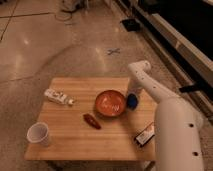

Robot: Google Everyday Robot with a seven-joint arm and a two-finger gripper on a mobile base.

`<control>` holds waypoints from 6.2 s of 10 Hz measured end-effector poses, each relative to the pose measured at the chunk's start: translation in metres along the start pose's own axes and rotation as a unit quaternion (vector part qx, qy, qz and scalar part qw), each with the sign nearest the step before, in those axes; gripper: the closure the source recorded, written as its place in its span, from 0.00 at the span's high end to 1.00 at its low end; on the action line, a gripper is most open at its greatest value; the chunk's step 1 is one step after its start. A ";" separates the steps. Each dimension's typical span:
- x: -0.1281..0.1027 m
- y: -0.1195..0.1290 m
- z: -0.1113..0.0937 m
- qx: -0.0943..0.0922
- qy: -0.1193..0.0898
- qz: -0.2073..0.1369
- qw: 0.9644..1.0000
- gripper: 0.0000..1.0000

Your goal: Place the white sponge in the ceramic cup

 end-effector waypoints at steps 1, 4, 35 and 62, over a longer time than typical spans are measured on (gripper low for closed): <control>0.003 -0.001 -0.007 0.005 0.003 0.000 1.000 0.09; 0.017 -0.001 -0.041 0.027 0.028 -0.009 0.999 0.00; -0.266 -0.238 -0.202 0.379 0.004 -0.486 0.788 0.00; -0.515 -0.370 -0.194 0.483 -0.035 -0.574 0.660 0.59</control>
